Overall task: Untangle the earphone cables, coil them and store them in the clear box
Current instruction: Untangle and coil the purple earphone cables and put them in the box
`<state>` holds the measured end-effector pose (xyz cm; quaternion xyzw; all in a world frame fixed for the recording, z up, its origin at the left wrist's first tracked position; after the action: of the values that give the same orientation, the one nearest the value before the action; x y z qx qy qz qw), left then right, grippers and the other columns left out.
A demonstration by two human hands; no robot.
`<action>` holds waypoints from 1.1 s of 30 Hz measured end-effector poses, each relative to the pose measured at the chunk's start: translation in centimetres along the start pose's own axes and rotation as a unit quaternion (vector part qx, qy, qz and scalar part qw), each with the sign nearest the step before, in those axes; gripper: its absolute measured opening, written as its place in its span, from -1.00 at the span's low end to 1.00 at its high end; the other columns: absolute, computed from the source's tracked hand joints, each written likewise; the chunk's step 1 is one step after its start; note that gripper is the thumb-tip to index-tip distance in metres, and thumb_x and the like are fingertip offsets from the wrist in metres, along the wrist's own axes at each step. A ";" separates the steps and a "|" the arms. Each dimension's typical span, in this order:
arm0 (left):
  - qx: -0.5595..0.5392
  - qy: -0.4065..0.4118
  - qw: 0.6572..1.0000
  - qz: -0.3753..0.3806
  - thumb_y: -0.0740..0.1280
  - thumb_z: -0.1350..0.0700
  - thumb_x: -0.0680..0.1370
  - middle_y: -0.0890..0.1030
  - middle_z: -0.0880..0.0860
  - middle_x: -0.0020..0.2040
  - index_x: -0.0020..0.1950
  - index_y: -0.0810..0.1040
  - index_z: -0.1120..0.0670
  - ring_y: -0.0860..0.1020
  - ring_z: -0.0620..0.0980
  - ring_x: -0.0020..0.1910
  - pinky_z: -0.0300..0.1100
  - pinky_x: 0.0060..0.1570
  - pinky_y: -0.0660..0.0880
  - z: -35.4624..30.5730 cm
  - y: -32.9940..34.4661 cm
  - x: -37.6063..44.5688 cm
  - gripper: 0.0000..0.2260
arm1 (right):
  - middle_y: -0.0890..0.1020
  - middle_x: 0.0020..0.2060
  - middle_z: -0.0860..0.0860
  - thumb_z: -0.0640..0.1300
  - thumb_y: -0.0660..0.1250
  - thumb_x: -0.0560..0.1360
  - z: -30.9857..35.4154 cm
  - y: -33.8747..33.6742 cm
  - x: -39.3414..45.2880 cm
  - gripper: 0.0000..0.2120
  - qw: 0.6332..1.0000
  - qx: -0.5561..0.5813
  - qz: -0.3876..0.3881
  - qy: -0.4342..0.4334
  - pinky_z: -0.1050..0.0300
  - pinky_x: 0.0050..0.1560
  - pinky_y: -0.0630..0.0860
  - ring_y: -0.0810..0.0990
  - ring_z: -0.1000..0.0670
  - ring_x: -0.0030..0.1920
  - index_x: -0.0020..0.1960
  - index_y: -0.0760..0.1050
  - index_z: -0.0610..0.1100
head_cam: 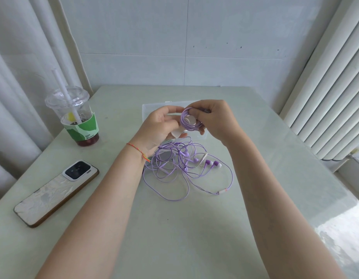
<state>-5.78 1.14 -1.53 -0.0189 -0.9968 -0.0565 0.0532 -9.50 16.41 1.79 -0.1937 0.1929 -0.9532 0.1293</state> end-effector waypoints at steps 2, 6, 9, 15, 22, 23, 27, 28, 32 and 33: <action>-0.028 -0.017 0.999 -0.005 0.25 0.31 0.45 0.62 0.28 0.01 0.18 0.52 0.27 0.60 0.21 0.00 0.09 0.01 0.59 0.0 0.0 0.1 -0.69 | 0.56 -0.45 -0.07 -0.30 0.31 0.52 0.0 0.0 0.0 -0.83 1.000 0.000 0.000 0.000 0.24 -0.49 0.38 0.41 0.00 -0.60 -0.12 0.65 -0.14; -0.013 -0.012 1.000 0.000 0.39 0.20 0.49 0.65 0.22 -0.02 0.21 0.52 0.25 0.60 0.18 -0.02 0.08 0.01 0.59 0.0 0.2 0.0 -0.69 | 0.55 -0.48 -0.04 -0.28 0.31 0.52 0.0 0.0 0.0 -0.80 1.000 -0.007 0.001 -0.007 0.21 -0.47 0.37 0.43 -0.05 -0.58 -0.17 0.65 -0.07; -0.016 -0.001 1.000 0.015 0.36 0.26 0.54 0.66 0.24 0.01 0.23 0.51 0.22 0.60 0.18 -0.02 0.07 0.02 0.59 0.0 0.2 -0.2 -0.74 | 0.55 -0.47 -0.06 -0.29 0.30 0.52 0.1 -0.1 0.0 -0.82 1.000 -0.001 -0.001 -0.005 0.20 -0.46 0.38 0.43 -0.06 -0.57 -0.14 0.66 -0.12; -0.015 0.010 0.999 0.032 0.39 0.29 0.49 0.67 0.23 0.03 0.26 0.49 0.20 0.64 0.16 -0.02 0.03 -0.03 0.60 -0.3 0.1 -0.4 -0.66 | 0.63 -0.34 -0.10 -0.27 0.32 0.52 -0.3 -0.2 0.1 -0.86 0.997 0.067 0.015 0.023 0.11 -0.42 0.48 0.50 -0.12 -0.45 -0.06 0.67 -0.20; -0.027 0.006 0.999 0.035 0.41 0.26 0.40 0.66 0.17 0.04 0.28 0.44 0.20 0.64 0.14 -0.05 0.04 -0.03 0.60 -0.4 0.1 -0.6 -0.54 | 0.64 -0.22 -0.12 -0.27 0.32 0.55 -1.1 -0.5 -0.3 -0.87 0.971 0.205 0.094 0.078 0.20 -0.37 0.52 0.58 -0.03 -0.29 0.03 0.60 -0.30; -0.027 0.005 0.999 0.039 0.41 0.26 0.40 0.66 0.17 0.04 0.28 0.44 0.20 0.64 0.14 -0.05 0.03 -0.02 0.60 -0.5 0.2 -0.6 -0.54 | 0.65 -0.23 -0.11 -0.26 0.32 0.55 -1.2 -0.6 -0.3 -0.87 0.968 0.214 0.103 0.085 0.20 -0.36 0.52 0.59 -0.01 -0.29 0.03 0.60 -0.30; -0.024 0.005 0.998 0.051 0.42 0.25 0.39 0.66 0.16 0.05 0.28 0.43 0.18 0.64 0.11 -0.08 -0.03 -0.04 0.60 -0.7 0.3 -0.8 -0.53 | 0.65 -0.19 -0.13 -0.24 0.31 0.55 -1.7 -0.7 -0.4 -0.84 0.953 0.250 0.135 0.108 0.24 -0.33 0.55 0.62 0.00 -0.27 0.06 0.59 -0.29; -0.022 0.005 0.998 0.050 0.42 0.25 0.39 0.66 0.15 0.04 0.28 0.43 0.18 0.65 0.10 -0.10 -0.08 -0.08 0.59 -0.7 0.2 -0.8 -0.53 | 0.65 -0.19 -0.13 -0.23 0.30 0.55 -1.8 -0.6 -0.4 -0.84 0.950 0.258 0.138 0.111 0.24 -0.32 0.55 0.62 0.00 -0.27 0.06 0.59 -0.29; 0.002 0.011 0.999 0.038 0.37 0.35 0.42 0.67 0.09 0.02 0.25 0.45 0.14 0.65 0.04 -0.17 -0.25 -0.22 0.52 -0.7 0.1 -0.7 -0.58 | 0.67 -0.23 -0.09 -0.24 0.29 0.57 -1.7 -0.3 -0.4 -0.86 0.950 0.263 0.133 0.106 0.23 -0.30 0.56 0.63 0.00 -0.29 0.02 0.59 -0.28; 0.005 0.015 0.999 0.036 0.36 0.39 0.45 0.67 0.08 0.02 0.24 0.45 0.13 0.64 0.04 -0.18 -0.26 -0.23 0.51 -0.7 0.1 -0.7 -0.60 | 0.67 -0.23 -0.09 -0.24 0.29 0.57 -1.6 -0.3 -0.4 -0.86 0.951 0.262 0.130 0.103 0.22 -0.30 0.57 0.64 0.00 -0.28 0.02 0.59 -0.28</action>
<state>-5.02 1.16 -0.94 -0.0532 -0.9949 -0.0499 0.0703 -9.88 17.25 0.44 -0.0272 -0.0281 -0.9599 0.2777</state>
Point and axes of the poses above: each hand's wrist, its own x-axis towards the middle knuckle, its own y-axis out of the palm, z = x × y, the point moved 3 cm from there along x, towards the middle knuckle
